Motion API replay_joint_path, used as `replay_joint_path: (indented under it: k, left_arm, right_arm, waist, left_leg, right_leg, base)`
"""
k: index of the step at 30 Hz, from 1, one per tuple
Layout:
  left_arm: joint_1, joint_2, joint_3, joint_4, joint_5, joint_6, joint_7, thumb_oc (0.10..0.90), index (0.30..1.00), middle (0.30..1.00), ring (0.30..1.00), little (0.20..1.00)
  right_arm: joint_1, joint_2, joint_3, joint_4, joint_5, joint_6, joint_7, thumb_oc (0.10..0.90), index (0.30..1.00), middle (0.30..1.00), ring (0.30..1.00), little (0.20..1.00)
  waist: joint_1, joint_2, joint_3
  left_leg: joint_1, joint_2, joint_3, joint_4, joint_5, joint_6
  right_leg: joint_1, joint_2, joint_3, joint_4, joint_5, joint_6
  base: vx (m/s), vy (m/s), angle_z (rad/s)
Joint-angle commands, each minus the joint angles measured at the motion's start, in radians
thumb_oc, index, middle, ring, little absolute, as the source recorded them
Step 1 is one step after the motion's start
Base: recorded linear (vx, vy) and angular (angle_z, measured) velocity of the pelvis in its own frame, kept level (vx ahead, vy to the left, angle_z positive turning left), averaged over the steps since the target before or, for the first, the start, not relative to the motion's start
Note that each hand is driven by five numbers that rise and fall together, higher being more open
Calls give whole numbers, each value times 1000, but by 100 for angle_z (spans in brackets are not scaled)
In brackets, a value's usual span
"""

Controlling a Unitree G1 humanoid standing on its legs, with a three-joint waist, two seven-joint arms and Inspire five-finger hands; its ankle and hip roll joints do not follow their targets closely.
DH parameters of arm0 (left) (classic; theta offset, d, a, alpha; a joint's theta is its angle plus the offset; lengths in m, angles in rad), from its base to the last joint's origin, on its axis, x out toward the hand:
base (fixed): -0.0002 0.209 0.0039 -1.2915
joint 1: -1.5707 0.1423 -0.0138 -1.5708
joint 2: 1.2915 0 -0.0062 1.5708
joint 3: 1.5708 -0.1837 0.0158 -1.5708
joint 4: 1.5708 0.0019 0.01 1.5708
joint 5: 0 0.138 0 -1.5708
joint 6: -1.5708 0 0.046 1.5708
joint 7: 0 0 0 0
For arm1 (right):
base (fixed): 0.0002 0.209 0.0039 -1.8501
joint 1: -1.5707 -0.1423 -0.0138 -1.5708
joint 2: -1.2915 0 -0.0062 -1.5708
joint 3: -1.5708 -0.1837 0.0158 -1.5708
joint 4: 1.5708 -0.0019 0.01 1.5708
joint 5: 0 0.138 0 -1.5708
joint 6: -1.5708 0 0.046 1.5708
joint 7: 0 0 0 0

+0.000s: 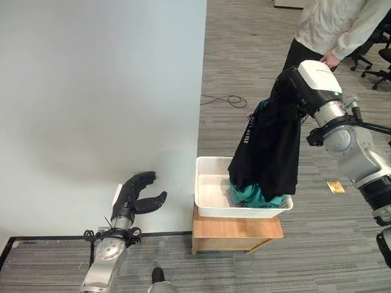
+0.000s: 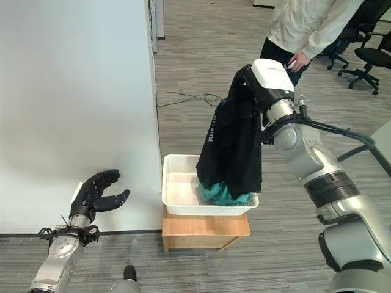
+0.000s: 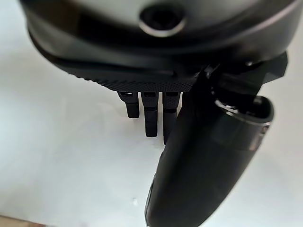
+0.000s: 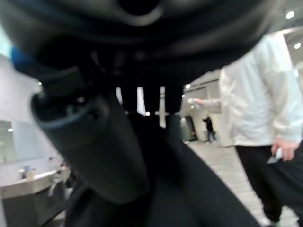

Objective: Pick up bed clothes into laundry basket.

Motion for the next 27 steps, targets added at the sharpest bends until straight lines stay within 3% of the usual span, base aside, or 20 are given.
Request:
replay_joint_path:
  k: [1, 8, 20, 27]
  left_arm:
    - [-110, 22, -56, -76, -5, -74, 18, 800, 900, 900, 900, 900]
    - [-112, 6, -68, -63, -9, -65, 11, 800, 900, 900, 900, 900]
    - [-95, -19, -74, -46, 11, -50, 5, 800, 900, 900, 900, 900]
    - [-94, -9, -107, -18, 24, -48, -12, 800, 900, 900, 900, 900]
  right_arm:
    - [-129, -20, -61, 18, -30, -23, -55, 400, 300, 300, 300, 300]
    - [-39, 56, -89, 20, -41, -14, -49, 400, 300, 300, 300, 300]
    - [283, 209, -197, -3, -111, 5, -44, 400, 300, 300, 300, 300]
    - [340, 243, -184, 133, -129, 21, -50, 400, 300, 300, 300, 300]
  waist:
    - [35, -29, -66]
    - [58, -41, -43]
    - [49, -25, -16]
    - [41, -20, -10]
  left_leg:
    - [-63, 4, 2, 0, -124, -15]
    - [-89, 6, -19, 0, -120, -17]
    - [-106, -5, -33, 0, -131, -5]
    - [-106, -14, -36, 0, -136, 0]
  right_leg:
    - [58, -16, -2, 5, -203, 3]
    - [52, -10, -13, 5, -207, 0]
    - [37, -20, -8, 5, -203, 2]
    - [30, -25, -3, 5, -199, 5]
  base:
    - [0, 0, 0]
    - [10, 2, 9]
    - [4, 3, 5]
    - [0, 0, 0]
